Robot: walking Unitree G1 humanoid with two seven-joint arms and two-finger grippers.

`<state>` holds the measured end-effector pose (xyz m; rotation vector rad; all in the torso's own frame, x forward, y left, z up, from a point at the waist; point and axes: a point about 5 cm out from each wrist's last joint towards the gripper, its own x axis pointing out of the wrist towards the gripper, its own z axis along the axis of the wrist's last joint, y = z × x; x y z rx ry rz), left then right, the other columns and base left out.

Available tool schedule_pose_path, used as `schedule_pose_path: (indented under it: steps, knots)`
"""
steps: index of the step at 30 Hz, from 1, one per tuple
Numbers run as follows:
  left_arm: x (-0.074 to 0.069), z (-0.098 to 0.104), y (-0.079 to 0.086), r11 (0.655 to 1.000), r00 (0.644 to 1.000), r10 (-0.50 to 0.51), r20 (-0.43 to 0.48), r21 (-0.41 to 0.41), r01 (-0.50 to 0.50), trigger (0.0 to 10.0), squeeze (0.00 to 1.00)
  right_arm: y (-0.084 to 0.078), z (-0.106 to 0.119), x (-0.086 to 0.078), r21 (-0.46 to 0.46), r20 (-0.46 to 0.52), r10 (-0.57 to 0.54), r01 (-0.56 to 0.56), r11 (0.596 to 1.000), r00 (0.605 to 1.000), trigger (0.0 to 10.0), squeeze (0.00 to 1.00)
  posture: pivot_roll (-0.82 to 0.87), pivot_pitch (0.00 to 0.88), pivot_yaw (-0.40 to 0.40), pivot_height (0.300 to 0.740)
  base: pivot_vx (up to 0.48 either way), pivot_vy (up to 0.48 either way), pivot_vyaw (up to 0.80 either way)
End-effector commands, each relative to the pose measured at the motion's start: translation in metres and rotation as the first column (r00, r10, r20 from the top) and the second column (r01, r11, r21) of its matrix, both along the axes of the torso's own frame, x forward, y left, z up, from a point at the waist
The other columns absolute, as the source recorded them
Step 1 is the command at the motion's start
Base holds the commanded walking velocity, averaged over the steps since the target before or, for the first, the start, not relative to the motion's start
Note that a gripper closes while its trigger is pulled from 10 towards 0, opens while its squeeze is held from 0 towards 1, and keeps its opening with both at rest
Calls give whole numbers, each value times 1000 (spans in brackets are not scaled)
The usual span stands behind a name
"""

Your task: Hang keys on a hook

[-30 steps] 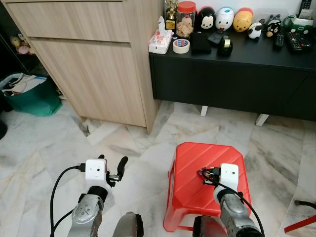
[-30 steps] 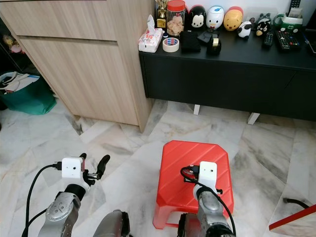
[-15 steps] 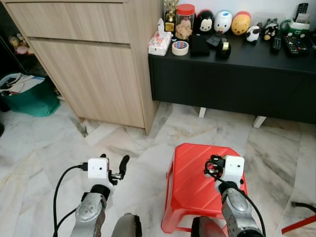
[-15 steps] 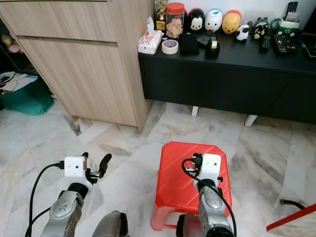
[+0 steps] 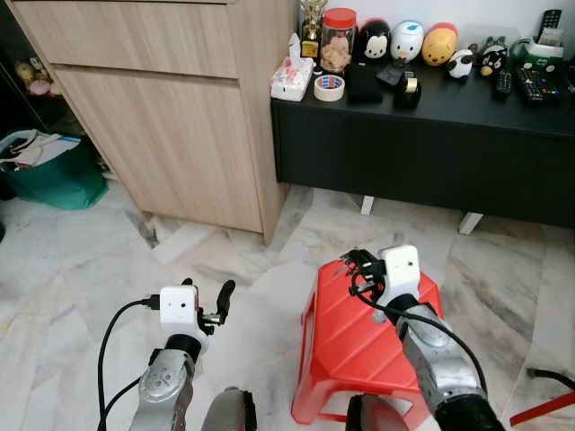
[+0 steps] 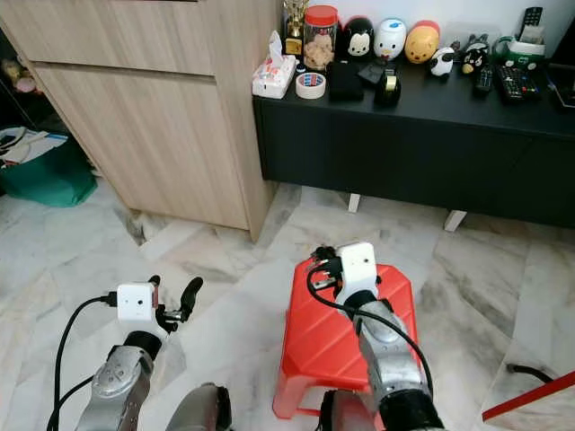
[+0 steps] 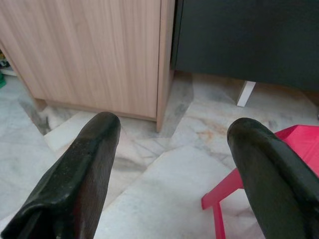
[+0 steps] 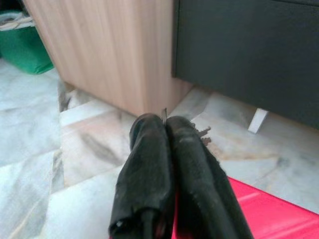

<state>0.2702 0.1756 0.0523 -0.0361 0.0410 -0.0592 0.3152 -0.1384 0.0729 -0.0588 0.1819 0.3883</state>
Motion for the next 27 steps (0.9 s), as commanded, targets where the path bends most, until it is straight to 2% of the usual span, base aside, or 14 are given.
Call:
schedule_pose_path:
  steps: [1, 2, 3, 5, 8, 13, 27]
  knots:
    - [2, 3, -1, 1000, 1000, -11, 13, 3, 11, 10000, 0, 5, 15, 6, 19, 9, 27, -27, 999, 1000, 3373, 0, 84, 99, -5, 644, 0, 0, 0]
    - [2, 3, -1, 1000, 1000, -12, 12, 4, 12, 10000, 0, 5, 18, 9, 47, 19, 14, -15, 999, 1000, 4196, 0, 81, 98, -8, 644, 0, 0, 0]
    - [2, 3, 0, 1000, 1000, -12, 12, 4, 12, 10000, 0, 5, 21, 10, 76, 25, 2, -4, 997, 1000, 4431, 0, 82, 97, -8, 644, 0, 0, 0]
    - [2, 4, 0, 1000, 1000, -11, 15, 2, 11, 10000, 0, 5, 24, 12, 130, 27, -34, 30, 991, 999, 10000, 0, 87, 96, -10, 644, 0, 0, 0]
    - [1, 5, 0, 1000, 1000, -9, 19, -1, 9, 10000, 0, 10, 23, 8, 190, -13, -37, 39, 981, 999, 10000, 0, 90, 99, -10, 644, 0, 0, 0]
    - [2, 5, 0, 1000, 1000, -7, 20, -7, 7, 10000, 0, 14, 21, 4, 202, -38, -14, 22, 979, 999, 10000, 0, 87, 100, -8, 644, 0, 0, 0]
    - [3, 8, -4, 999, 999, -34, 28, -13, 35, 10000, 0, 23, 34, 6, 208, -61, 36, -22, 978, 997, 10000, 0, 89, 99, -7, 724, 0, 0, 0]
